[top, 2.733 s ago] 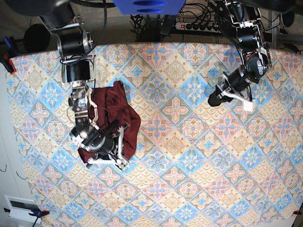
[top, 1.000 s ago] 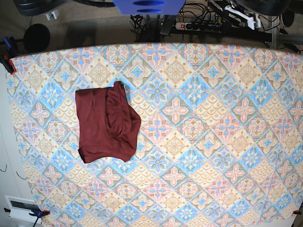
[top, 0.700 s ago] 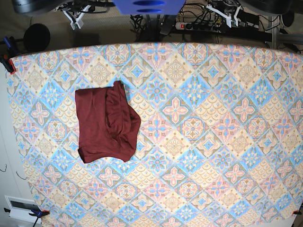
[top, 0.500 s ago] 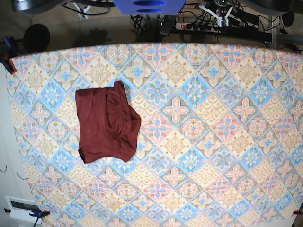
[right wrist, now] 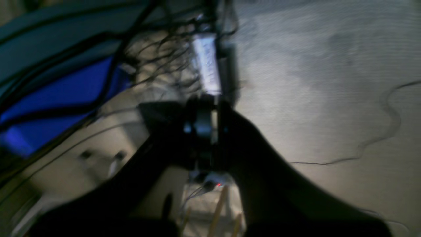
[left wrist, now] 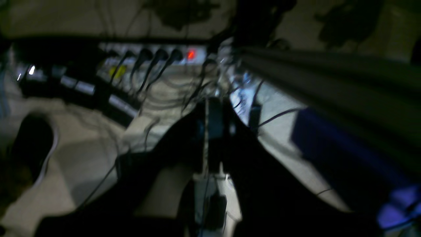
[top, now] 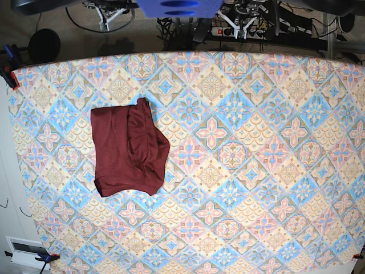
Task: Layout the t-shirt on the table in an organized manner, then fold the t-shirt properly
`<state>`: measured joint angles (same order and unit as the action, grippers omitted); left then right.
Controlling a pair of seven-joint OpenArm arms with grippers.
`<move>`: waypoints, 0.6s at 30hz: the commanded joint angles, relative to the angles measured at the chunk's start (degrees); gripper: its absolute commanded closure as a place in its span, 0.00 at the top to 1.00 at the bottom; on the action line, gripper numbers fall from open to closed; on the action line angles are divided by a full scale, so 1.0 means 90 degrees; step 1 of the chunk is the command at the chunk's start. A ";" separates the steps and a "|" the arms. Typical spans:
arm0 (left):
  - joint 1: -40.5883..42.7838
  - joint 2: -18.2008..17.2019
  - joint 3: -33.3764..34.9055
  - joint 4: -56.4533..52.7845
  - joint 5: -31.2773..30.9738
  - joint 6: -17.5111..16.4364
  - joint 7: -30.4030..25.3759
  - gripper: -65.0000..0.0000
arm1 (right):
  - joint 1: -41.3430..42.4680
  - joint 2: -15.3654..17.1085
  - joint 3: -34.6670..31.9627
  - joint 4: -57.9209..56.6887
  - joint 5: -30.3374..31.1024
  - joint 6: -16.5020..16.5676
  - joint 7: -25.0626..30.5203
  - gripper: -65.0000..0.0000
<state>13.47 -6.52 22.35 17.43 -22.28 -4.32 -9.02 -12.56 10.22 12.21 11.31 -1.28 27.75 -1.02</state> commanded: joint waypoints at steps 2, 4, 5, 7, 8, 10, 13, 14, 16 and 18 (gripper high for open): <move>-0.0027 0.0075 0.0188 -0.0017 0.0009 0.0016 -0.0039 0.00 | -0.0007 0.0081 0.0016 0.0037 0.0030 -0.0138 0.0108 0.05; -0.0047 0.0163 0.0267 0.0002 0.0009 0.0016 -0.0039 0.00 | 0.0072 0.0081 0.0006 0.0028 0.0030 -0.0294 0.0089 0.05; -0.0115 0.0202 0.0296 0.0002 0.0009 0.0016 -0.0039 0.00 | 0.0189 0.0081 -0.0023 -0.0011 0.0030 -0.0441 0.0069 0.05; -0.0252 0.0290 0.0335 -0.0037 0.0019 0.0016 -0.0009 0.00 | 0.0257 0.0061 -0.0023 -0.0021 0.0030 -0.0812 0.0059 0.05; -0.0281 0.0310 0.0325 -0.0037 0.0009 0.0016 -0.0009 0.00 | 0.0287 0.0022 0.0006 -0.0021 0.0030 -0.1017 0.0059 0.05; -0.0301 0.0320 0.0306 -0.0037 -0.0010 0.0025 -0.0009 0.00 | 0.0306 -0.0163 0.0026 -0.0021 0.0069 -0.1310 0.0059 0.05; -0.0310 0.0320 0.0296 -0.0027 -0.0020 0.0025 -0.0009 0.00 | 0.0306 -0.0271 0.0026 -0.0021 0.0069 -0.1642 0.0059 0.05; -0.0310 0.0320 0.0286 -0.0027 -0.0030 0.0025 -0.0009 0.00 | 0.0306 -0.0271 0.0026 -0.0021 0.0059 -0.1701 0.0059 0.05; -0.0310 0.0320 0.0286 -0.0017 -0.0030 0.0025 -0.0009 0.00 | 0.0306 -0.0271 0.0026 -0.0011 0.0059 -0.1711 0.0059 0.05; -0.0310 0.0329 0.0286 -0.0008 -0.0030 0.0025 -0.0009 0.00 | 0.0306 -0.0271 0.0006 -0.0011 0.0040 -0.1711 0.0059 0.05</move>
